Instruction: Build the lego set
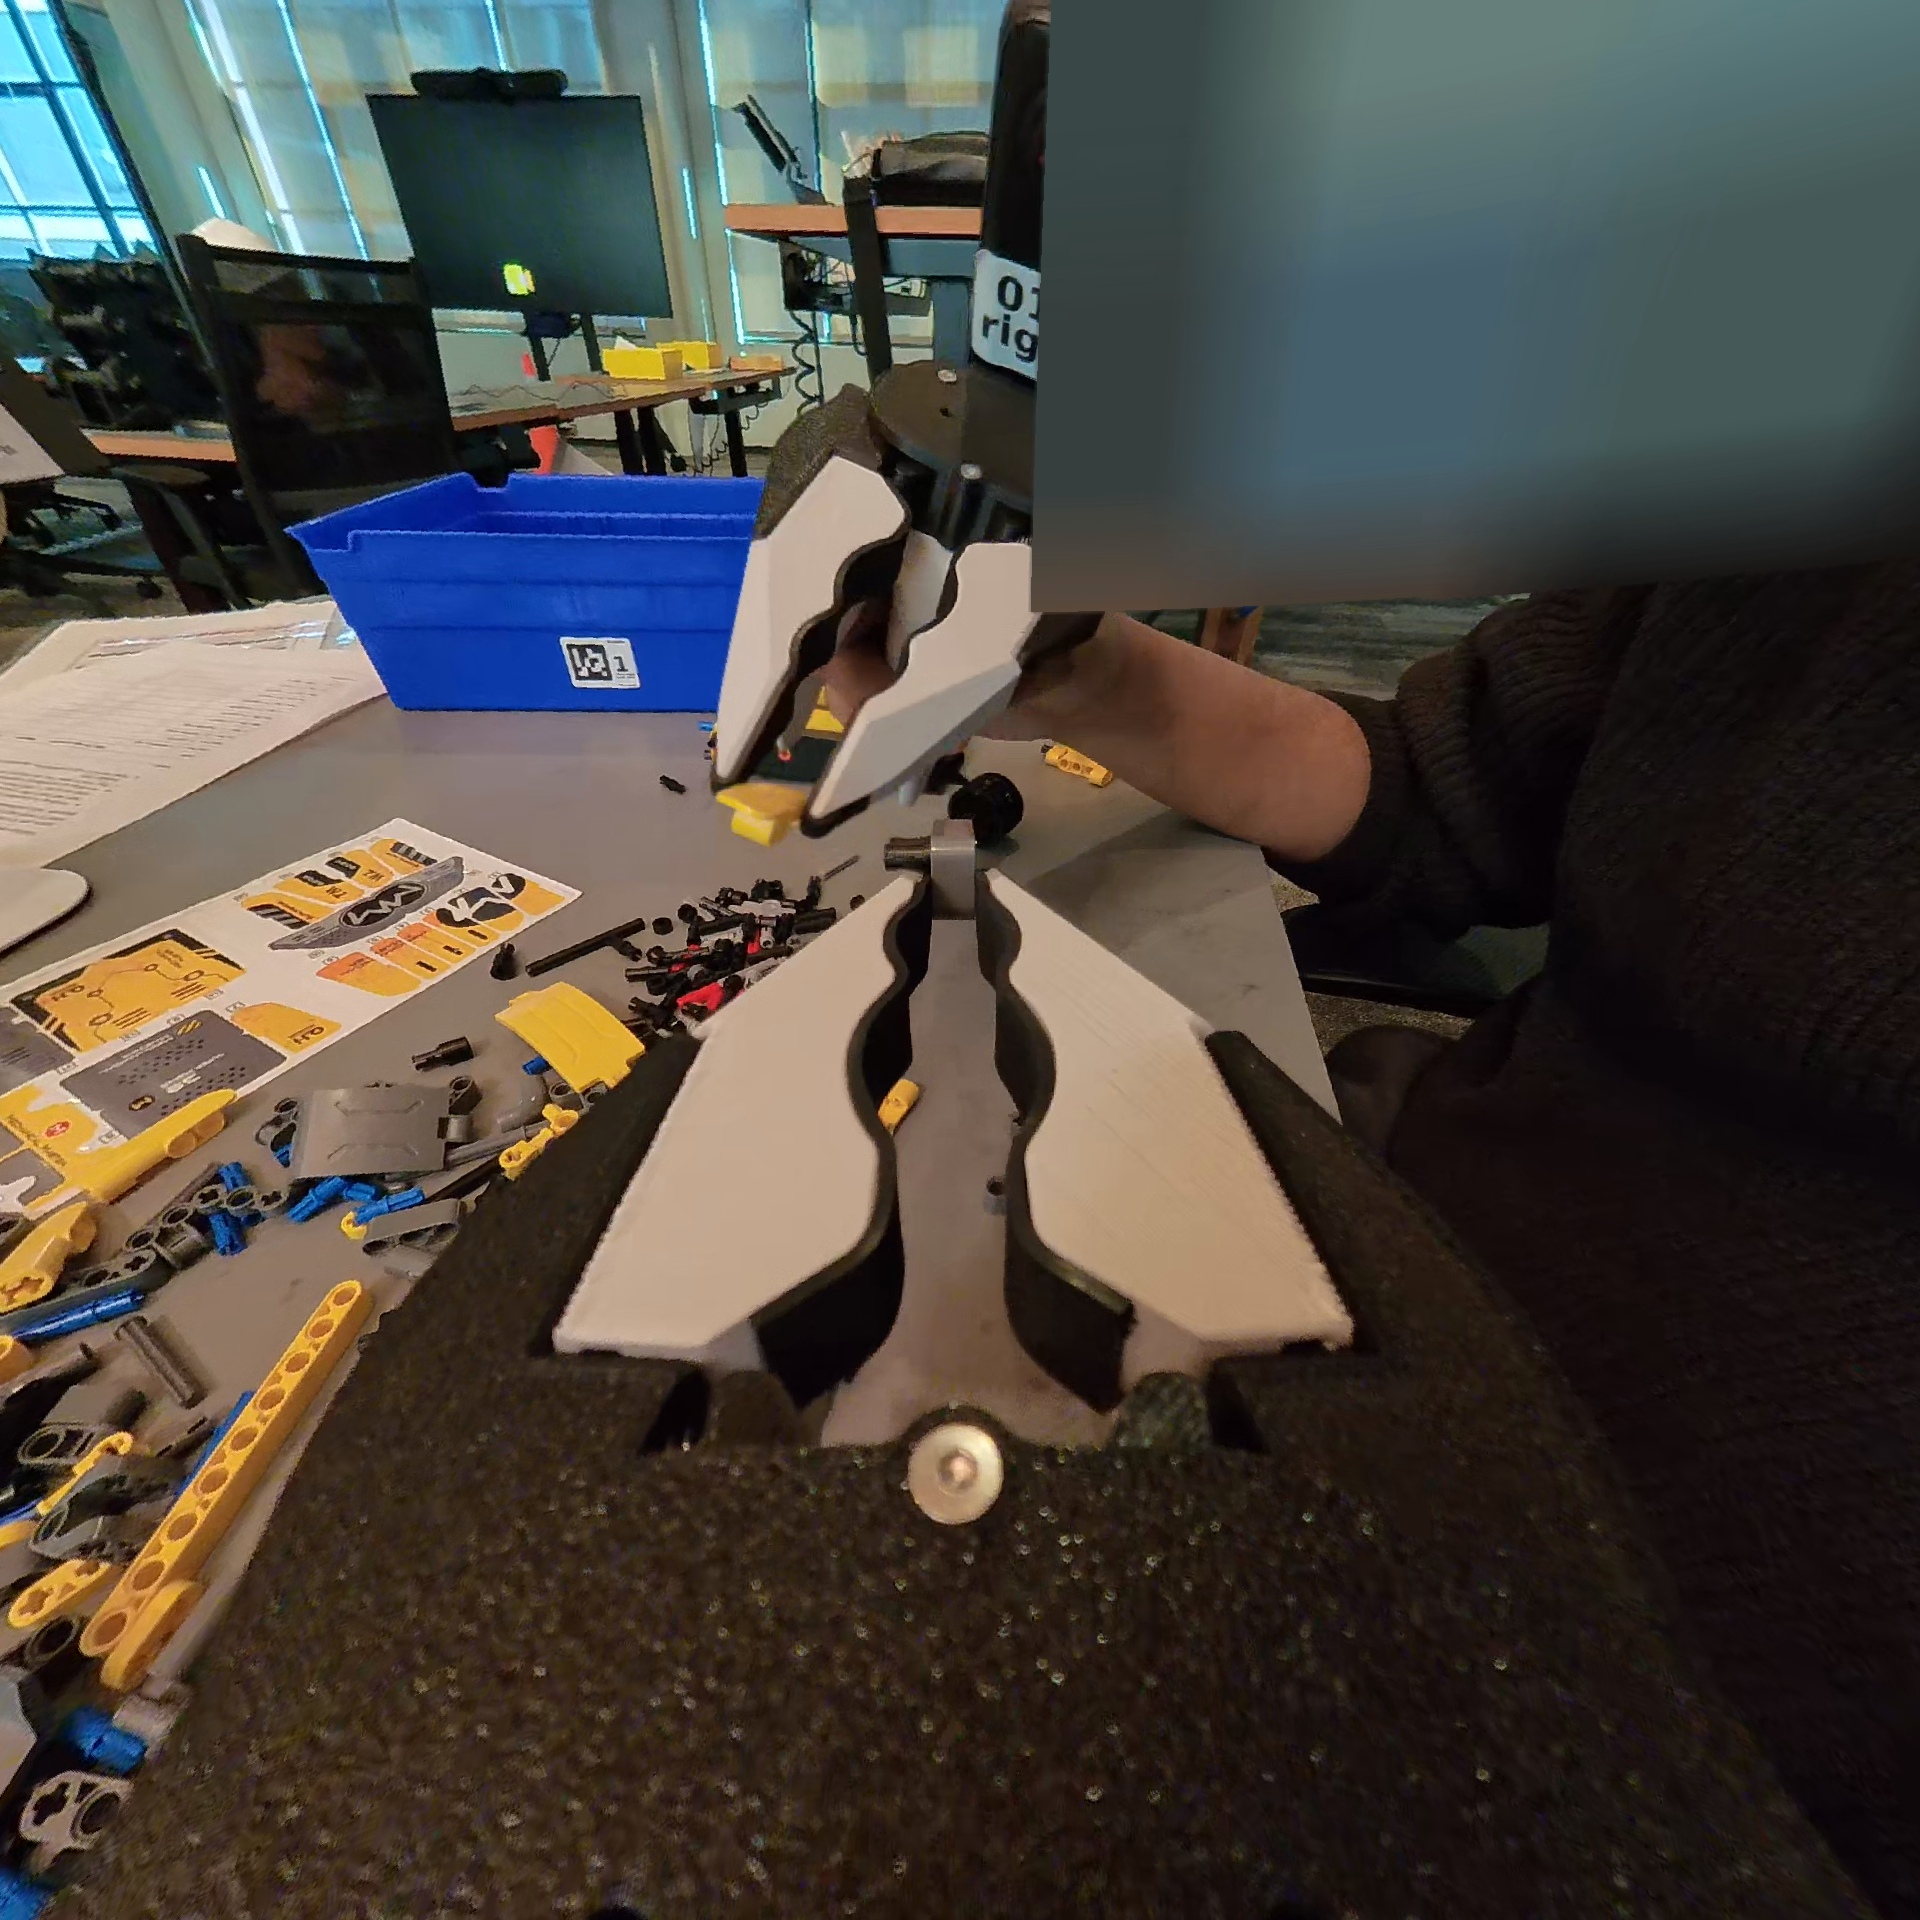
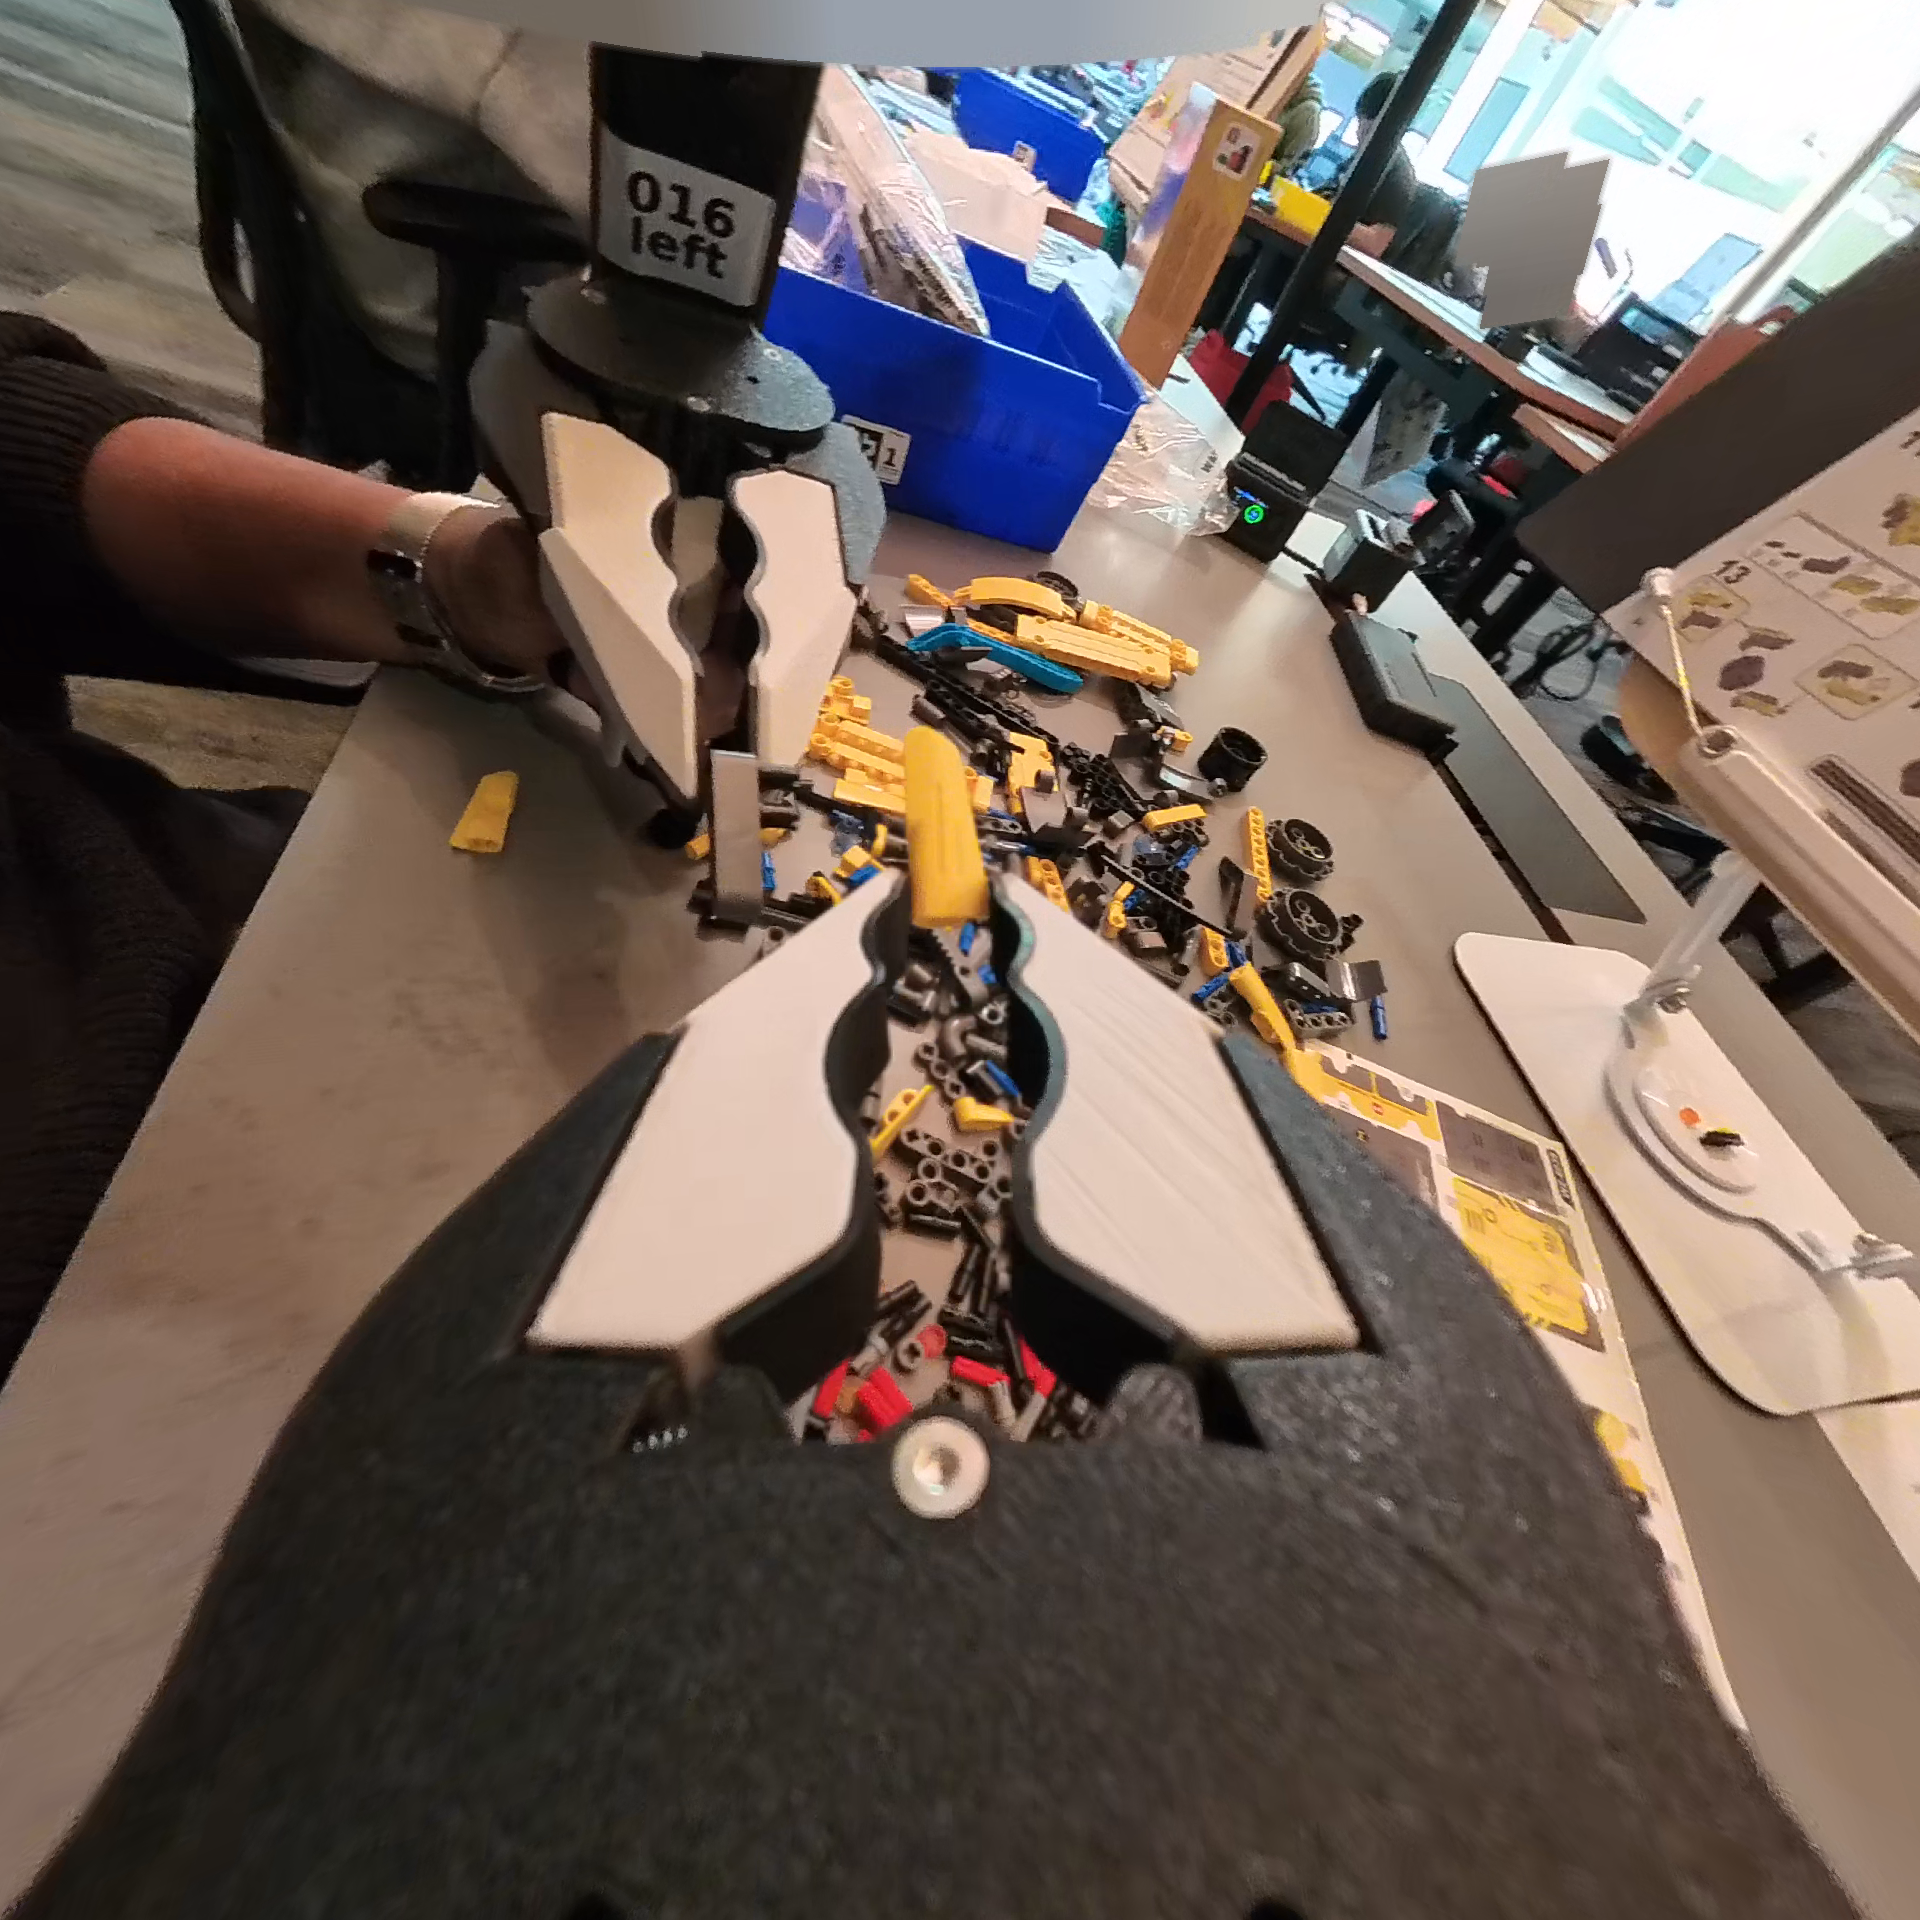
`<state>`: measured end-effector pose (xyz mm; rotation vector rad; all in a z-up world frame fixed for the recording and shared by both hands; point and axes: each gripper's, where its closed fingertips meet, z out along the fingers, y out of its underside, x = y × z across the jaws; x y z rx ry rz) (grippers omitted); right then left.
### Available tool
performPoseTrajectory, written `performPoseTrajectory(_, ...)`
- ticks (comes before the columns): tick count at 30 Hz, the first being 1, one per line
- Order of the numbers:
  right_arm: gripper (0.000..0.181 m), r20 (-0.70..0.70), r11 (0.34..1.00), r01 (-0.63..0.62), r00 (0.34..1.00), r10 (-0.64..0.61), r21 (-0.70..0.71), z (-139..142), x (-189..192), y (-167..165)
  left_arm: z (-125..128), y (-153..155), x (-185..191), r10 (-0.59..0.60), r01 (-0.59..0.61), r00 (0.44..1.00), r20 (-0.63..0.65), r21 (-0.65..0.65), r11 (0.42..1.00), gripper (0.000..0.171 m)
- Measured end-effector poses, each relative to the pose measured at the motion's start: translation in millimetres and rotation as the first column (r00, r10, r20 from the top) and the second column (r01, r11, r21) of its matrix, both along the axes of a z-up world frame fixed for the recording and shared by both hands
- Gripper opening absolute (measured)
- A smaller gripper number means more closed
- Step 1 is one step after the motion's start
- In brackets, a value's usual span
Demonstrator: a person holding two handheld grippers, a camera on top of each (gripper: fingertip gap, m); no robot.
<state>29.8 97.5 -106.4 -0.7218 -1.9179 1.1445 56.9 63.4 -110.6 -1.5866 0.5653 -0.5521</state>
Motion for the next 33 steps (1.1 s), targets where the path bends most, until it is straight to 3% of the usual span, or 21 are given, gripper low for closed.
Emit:
performPoseTrajectory(16,0.014,-0.091,0.986,0.165,0.982,-0.164,0.010,3,0,24,-1,9,-22,0.101,-0.099,0.993,0.054,-0.037,0.994,0.007)
performPoseTrajectory(19,0.014,-0.071,0.984,0.175,0.982,-0.174,0.009,-4,14,13,1,10,-30,0.133,-0.131,0.988,0.080,-0.035,0.991,0.007)
performPoseTrajectory(22,0.015,-0.021,0.990,0.098,0.995,-0.097,0.102,-26,38,-22,5,10,-37,0.169,-0.167,0.980,0.107,-0.029,0.986,0.007)
performPoseTrajectory(24,0.015,0.127,0.980,-0.024,0.992,-0.001,0.195,-56,56,-49,6,11,-41,0.182,-0.180,0.975,0.126,-0.029,0.983,0.007)
performPoseTrajectory(26,0.015,0.226,0.966,-0.058,0.974,-0.001,0.250,-77,62,-59,8,11,-43,0.186,-0.184,0.973,0.138,-0.027,0.983,0.007)
performPoseTrajectory(33,0.015,0.335,0.968,-0.108,0.942,0.027,0.227,-110,51,-76,7,11,-44,0.192,-0.191,0.972,0.133,-0.025,0.981,0.007)
